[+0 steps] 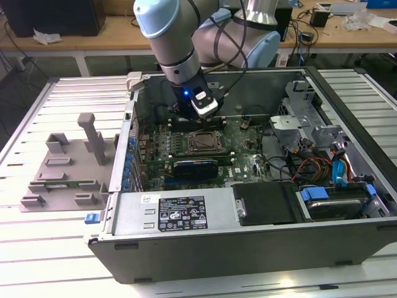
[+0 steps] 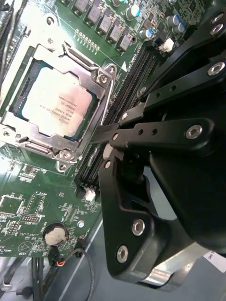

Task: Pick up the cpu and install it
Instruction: 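Install the first cpu locking lever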

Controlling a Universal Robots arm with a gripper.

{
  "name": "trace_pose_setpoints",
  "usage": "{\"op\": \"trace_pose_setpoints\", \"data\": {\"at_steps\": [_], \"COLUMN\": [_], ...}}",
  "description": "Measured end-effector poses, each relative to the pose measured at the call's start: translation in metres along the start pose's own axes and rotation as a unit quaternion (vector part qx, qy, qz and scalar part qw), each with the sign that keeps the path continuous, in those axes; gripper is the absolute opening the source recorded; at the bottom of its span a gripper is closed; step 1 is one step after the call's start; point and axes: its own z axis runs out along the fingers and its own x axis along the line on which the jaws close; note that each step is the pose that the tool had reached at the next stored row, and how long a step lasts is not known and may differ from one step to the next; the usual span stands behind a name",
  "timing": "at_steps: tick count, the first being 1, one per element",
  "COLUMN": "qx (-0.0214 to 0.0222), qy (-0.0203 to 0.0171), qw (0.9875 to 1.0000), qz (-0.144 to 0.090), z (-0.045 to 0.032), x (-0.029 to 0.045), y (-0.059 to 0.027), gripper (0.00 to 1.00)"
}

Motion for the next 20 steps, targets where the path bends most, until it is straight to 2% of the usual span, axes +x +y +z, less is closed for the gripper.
{"op": "trace_pose_setpoints", "data": {"at_steps": [10,20], "qx": [0.004,0.0061], "qy": [-0.0037,-0.0103], "qw": [0.9998,0.9996], "qz": [0.016,0.026], "z": [0.0011,0.0106], "x": [0.0048,0.008], "y": [0.0025,0.0007], "gripper": [0.11,0.11]}}
